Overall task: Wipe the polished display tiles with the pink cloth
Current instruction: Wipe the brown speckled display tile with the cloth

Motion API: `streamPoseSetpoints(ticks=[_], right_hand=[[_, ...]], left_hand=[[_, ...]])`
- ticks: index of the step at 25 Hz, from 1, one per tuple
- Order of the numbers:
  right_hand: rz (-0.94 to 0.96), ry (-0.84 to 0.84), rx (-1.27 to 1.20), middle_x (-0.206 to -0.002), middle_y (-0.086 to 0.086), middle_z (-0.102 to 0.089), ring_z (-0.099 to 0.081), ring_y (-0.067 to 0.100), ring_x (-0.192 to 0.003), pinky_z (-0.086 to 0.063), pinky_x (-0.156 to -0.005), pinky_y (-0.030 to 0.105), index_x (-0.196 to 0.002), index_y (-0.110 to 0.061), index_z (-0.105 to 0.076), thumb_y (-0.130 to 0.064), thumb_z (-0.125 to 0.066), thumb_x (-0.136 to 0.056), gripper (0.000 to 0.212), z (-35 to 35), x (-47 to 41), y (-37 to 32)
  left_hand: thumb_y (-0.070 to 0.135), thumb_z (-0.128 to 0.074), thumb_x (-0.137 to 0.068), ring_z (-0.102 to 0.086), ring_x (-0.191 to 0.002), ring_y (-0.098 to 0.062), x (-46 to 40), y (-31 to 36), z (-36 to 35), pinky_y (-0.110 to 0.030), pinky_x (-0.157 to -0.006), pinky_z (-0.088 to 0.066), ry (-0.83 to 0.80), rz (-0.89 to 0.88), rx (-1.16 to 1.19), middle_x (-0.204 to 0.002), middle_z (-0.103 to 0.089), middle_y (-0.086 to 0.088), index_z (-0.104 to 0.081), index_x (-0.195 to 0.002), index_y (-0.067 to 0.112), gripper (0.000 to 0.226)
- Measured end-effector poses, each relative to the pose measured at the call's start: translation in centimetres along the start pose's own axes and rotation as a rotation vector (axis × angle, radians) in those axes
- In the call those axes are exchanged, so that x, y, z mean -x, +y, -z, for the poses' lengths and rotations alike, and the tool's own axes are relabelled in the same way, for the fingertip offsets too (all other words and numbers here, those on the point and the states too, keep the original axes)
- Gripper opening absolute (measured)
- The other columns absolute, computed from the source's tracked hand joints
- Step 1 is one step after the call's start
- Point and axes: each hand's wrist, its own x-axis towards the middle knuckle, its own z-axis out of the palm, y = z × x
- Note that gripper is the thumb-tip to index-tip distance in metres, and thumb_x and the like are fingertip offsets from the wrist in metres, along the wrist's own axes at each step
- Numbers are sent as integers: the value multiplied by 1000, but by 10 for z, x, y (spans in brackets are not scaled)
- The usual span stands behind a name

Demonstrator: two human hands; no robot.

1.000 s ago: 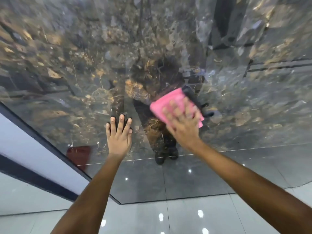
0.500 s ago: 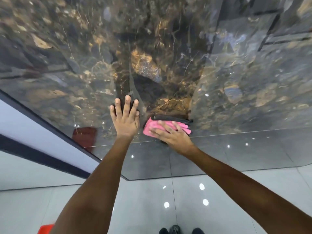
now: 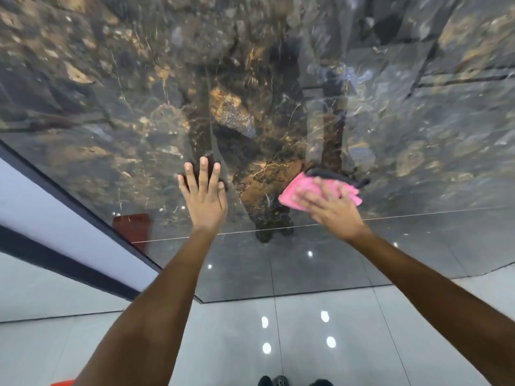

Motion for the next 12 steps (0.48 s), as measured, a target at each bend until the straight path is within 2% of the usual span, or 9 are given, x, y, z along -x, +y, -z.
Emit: streamPoseSetpoints(ticks=[2,3,4,6,7,9,10,11,12], right_hand=[[228,-106,31,-153,-8,-22,-21,25,-141,-17,-114,50,-153,-22,10,-21,-71,-73,114,-6,21,0],[210,-71,27,-155,-9,-20,-15,24,-144,-13,-114,47,-153,-24,9,-28,-67,-76,109,1,18,21],[157,20,16,-158,-9,-14,-9,23,-146,-17,-111,47,-154,-27,6,-35,-59,-81,98,15,9,54],[-88,221,38,-161,-5,-8,-10,27,-147,-26,-103,44,-154,-30,-7,-42,-49,-83,83,67,-23,135],[-283,328,47,-161,0,-13,-16,30,-145,-28,-100,43,-153,-29,-15,-39,-50,-81,81,99,-39,181],[-823,571,-68,-158,12,-22,-21,33,-144,-28,-104,44,-152,-22,-26,-31,-53,-75,82,152,-71,255],[-1091,652,-150,-157,14,-22,-19,33,-145,-25,-107,43,-151,-19,-28,-29,-53,-73,83,165,-85,267],[-1217,677,-204,-157,14,-22,-18,33,-145,-22,-107,40,-151,-19,-26,-30,-52,-72,84,173,-97,263],[-1140,662,-194,-157,14,-23,-18,34,-144,-20,-105,37,-152,-21,-22,-33,-53,-72,87,169,-105,248]], left_hand=[[30,-27,-105,7,-150,-16,-2,47,10,-47,-120,2,-32,246,160,-161,-11,-3,-26,-148,18,45],[31,-27,-105,5,-150,-14,-7,72,15,-47,-119,2,-28,280,225,-157,-17,-8,-30,-143,15,42],[31,-27,-105,4,-150,-12,-22,94,18,-47,-119,3,-18,221,266,-154,-20,-10,-32,-141,15,40],[29,-30,-105,1,-151,-15,-79,123,22,-44,-120,5,25,33,308,-153,-22,-10,-33,-141,16,39],[27,-33,-104,-2,-151,-22,-114,132,26,-43,-120,5,75,3,324,-153,-23,-10,-33,-142,15,39],[26,-35,-103,-10,-147,-38,-178,147,33,-43,-120,4,178,35,305,-156,-25,-11,-33,-146,13,44],[29,-32,-104,-11,-146,-42,-197,150,34,-44,-120,2,205,70,255,-158,-25,-11,-30,-149,13,47],[33,-27,-105,-11,-146,-43,-209,154,31,-46,-121,0,223,101,186,-159,-24,-10,-26,-152,15,50],[36,-23,-106,-11,-146,-43,-211,157,29,-49,-120,-3,227,129,114,-160,-24,-8,-23,-154,17,52]])
